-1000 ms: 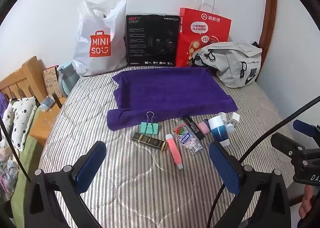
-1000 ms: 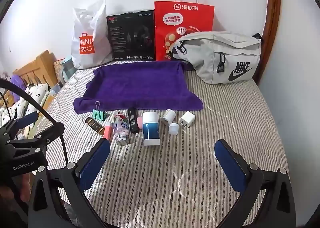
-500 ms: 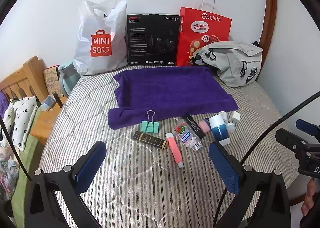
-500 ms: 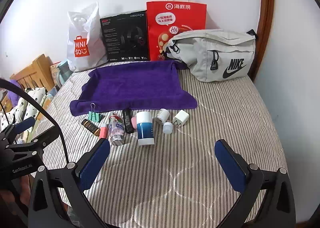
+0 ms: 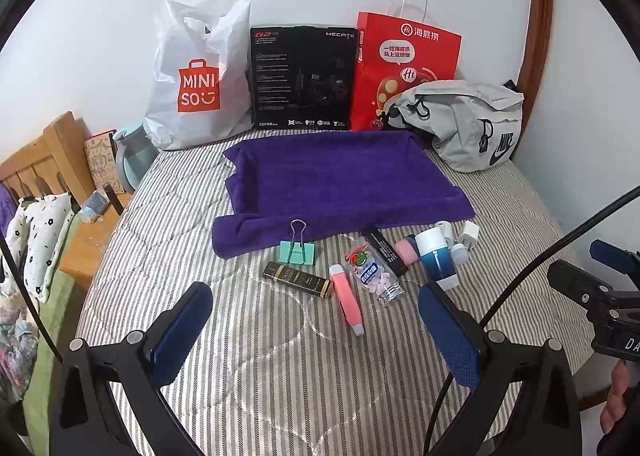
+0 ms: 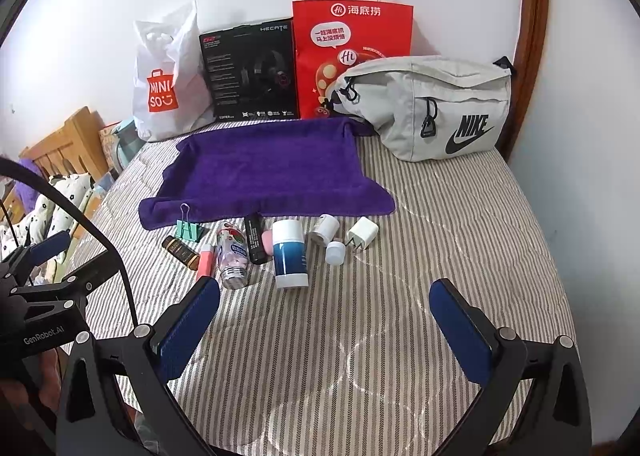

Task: Organize rigid objects

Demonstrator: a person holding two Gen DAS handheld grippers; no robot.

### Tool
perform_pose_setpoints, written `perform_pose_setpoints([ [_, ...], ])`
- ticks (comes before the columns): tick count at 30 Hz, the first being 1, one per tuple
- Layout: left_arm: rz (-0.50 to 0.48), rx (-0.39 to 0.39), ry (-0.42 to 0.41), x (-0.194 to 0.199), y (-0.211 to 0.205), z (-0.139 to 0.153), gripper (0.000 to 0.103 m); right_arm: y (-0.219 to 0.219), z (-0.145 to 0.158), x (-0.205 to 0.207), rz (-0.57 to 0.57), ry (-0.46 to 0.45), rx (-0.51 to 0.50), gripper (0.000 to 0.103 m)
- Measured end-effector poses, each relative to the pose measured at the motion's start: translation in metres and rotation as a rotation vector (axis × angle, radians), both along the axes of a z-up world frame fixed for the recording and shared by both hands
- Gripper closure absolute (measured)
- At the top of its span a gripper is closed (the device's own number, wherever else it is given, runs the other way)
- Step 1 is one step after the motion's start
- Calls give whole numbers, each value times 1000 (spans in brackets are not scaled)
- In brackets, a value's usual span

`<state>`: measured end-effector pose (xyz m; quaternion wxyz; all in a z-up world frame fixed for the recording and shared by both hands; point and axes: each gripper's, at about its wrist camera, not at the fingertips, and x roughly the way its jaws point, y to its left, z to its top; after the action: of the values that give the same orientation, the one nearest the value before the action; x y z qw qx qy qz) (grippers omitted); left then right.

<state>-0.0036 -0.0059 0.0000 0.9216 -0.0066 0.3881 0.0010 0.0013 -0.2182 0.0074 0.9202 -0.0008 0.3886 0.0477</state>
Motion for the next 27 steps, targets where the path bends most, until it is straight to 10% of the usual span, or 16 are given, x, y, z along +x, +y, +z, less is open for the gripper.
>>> perform_pose_setpoints([
  [27, -5, -23, -15, -3, 6, 2, 0, 3, -1, -1, 5, 1, -3, 0],
])
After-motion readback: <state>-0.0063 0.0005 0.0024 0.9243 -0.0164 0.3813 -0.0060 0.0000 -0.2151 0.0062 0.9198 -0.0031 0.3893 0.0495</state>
